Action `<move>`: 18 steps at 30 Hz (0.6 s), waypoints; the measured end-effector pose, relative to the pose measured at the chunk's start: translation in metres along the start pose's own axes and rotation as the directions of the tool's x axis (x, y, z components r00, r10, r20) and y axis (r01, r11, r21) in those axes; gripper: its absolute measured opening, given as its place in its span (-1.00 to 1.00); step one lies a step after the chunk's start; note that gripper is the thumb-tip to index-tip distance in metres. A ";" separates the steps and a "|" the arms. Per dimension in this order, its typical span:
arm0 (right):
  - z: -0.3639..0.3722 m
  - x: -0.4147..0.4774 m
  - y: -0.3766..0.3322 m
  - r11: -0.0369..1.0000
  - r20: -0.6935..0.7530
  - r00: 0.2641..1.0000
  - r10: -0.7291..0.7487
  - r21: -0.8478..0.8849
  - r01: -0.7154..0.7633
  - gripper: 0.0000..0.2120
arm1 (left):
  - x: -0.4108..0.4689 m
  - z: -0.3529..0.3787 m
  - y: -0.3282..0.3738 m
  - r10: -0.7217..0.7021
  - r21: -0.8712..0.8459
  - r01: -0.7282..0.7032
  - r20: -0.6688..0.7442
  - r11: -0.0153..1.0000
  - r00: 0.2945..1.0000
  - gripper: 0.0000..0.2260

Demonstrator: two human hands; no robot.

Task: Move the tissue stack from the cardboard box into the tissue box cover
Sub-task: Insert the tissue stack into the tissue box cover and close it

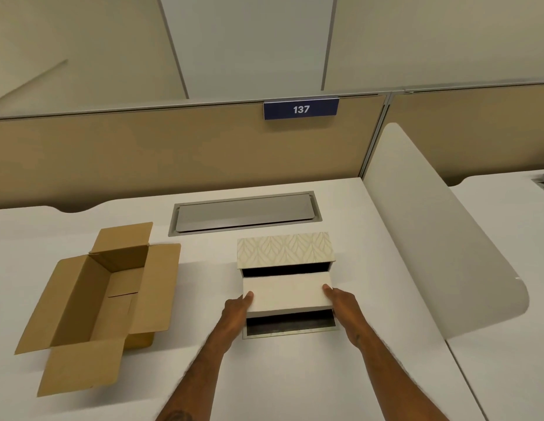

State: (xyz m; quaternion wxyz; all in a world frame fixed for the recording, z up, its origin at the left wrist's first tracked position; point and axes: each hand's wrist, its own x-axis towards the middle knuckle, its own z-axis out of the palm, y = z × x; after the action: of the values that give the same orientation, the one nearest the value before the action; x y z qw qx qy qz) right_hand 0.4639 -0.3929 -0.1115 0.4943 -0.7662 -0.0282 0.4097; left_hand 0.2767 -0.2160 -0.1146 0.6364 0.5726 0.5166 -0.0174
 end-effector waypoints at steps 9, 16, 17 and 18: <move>0.001 0.000 0.001 0.999 -0.045 0.999 0.012 -0.048 -0.015 -0.59 | 0.000 0.005 -0.001 0.045 0.119 -0.039 -0.051 0.992 0.998 -0.40; 0.004 -0.007 0.004 0.992 -0.052 0.998 -0.029 -0.127 0.023 -0.52 | -0.001 0.012 -0.005 0.079 0.148 -0.065 -0.092 0.987 0.993 -0.46; 0.005 -0.008 0.003 0.989 -0.058 0.998 -0.033 -0.146 0.024 -0.49 | -0.002 0.012 -0.006 0.081 0.137 -0.068 -0.090 0.988 0.993 -0.46; 0.006 -0.009 0.003 0.986 -0.063 0.997 -0.040 -0.162 0.029 -0.48 | -0.003 0.013 -0.006 0.080 0.120 -0.069 -0.088 0.990 0.993 -0.46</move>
State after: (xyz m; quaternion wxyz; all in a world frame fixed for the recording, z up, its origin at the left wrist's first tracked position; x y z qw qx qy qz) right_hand 0.4529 -0.3942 -0.1090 0.4385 -0.8161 -0.0582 0.3719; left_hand 0.2799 -0.2290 -0.1192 0.5774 0.6279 0.5219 0.0025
